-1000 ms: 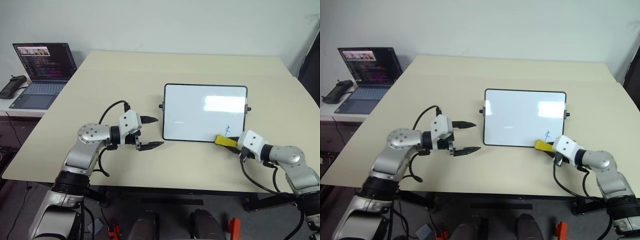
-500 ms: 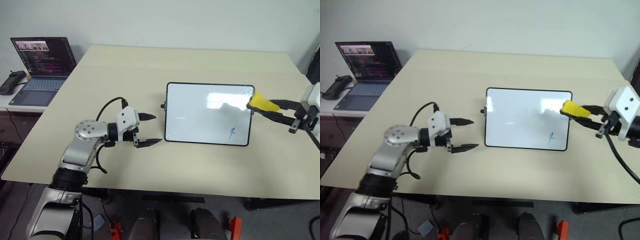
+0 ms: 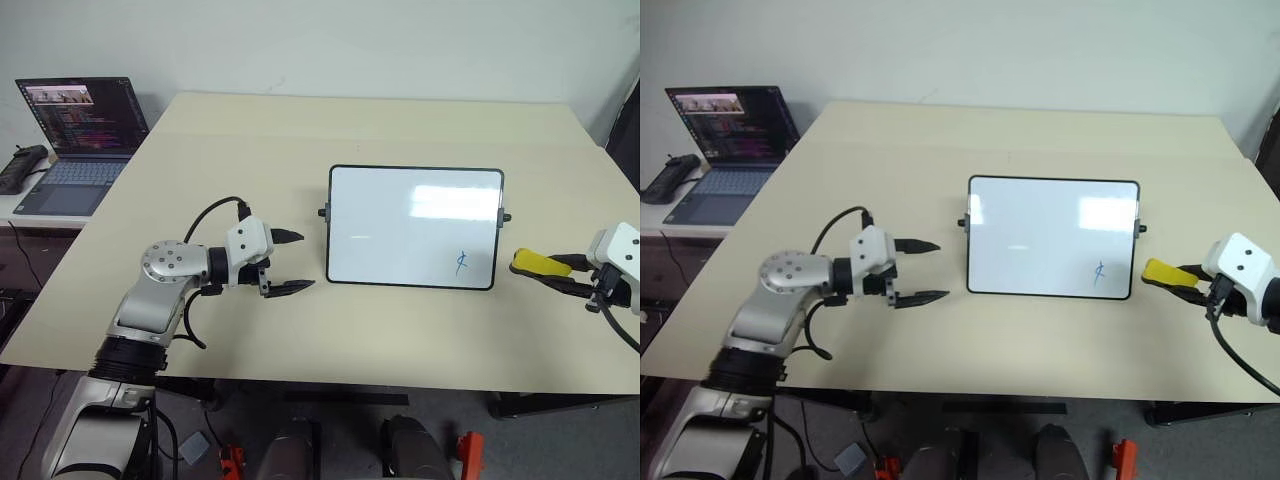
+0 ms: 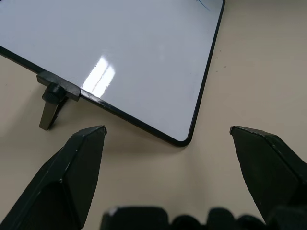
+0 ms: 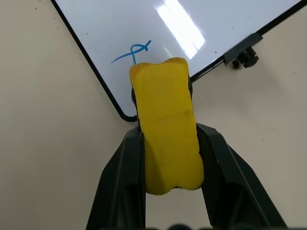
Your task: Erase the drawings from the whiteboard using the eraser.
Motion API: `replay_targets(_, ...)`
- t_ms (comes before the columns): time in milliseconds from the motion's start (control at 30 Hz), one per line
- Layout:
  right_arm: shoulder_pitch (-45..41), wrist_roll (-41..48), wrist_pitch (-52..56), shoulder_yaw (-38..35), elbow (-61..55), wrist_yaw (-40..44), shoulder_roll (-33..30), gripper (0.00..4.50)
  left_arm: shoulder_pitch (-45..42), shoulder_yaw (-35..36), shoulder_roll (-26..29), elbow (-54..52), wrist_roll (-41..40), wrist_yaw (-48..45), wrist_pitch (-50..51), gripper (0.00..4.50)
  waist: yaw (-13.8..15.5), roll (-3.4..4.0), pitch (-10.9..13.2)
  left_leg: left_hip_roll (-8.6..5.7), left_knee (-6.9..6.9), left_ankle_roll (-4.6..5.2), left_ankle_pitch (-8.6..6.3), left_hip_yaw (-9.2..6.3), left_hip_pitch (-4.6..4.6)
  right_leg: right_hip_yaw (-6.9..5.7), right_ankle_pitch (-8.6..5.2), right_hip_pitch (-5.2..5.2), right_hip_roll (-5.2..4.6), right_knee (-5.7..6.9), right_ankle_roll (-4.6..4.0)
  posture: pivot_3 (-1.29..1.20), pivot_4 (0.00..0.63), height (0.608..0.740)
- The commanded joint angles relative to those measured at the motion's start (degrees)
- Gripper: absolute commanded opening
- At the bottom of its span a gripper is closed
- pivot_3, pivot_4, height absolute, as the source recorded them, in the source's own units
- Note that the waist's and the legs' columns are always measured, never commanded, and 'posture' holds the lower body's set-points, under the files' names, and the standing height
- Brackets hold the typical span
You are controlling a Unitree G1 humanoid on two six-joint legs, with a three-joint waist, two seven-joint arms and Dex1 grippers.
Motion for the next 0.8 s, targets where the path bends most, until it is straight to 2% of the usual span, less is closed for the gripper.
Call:
replay_targets(33,-2.1,-0.4,-1.6,-0.1,-0.1,-0.2,-0.2,1.11,-0.7,1.6,0.3,-0.8,-0.1,0.7,-1.2,4.50,0.0,0.00,0.0,0.00,0.00,0.00,0.00,0.00,0.00,0.00,0.00,0.00,0.00,0.00,0.00,0.00,0.150,0.740)
replay_targets(267,-8.2,0.8,-1.9,0.8,-0.1,-2.0,2.5,1.11,-1.2,1.1,-0.7,-1.5,-0.6,1.1,-0.8,4.50,0.0,0.00,0.0,0.00,0.03,0.00,0.00,-0.01,0.00,0.00,0.00,0.01,0.00,0.03,0.00,0.00,0.150,0.740)
replay_targets(800,-12.7,2.1,-0.3,2.5,-0.8,-2.0,4.6,1.11,-2.6,2.4,-1.3,-4.7,-3.1,1.8,1.7,4.50,0.0,0.00,0.0,-0.01,0.05,0.00,0.00,-0.01,0.01,0.00,0.02,0.01,0.00,0.09,0.00,0.00,0.150,0.740)
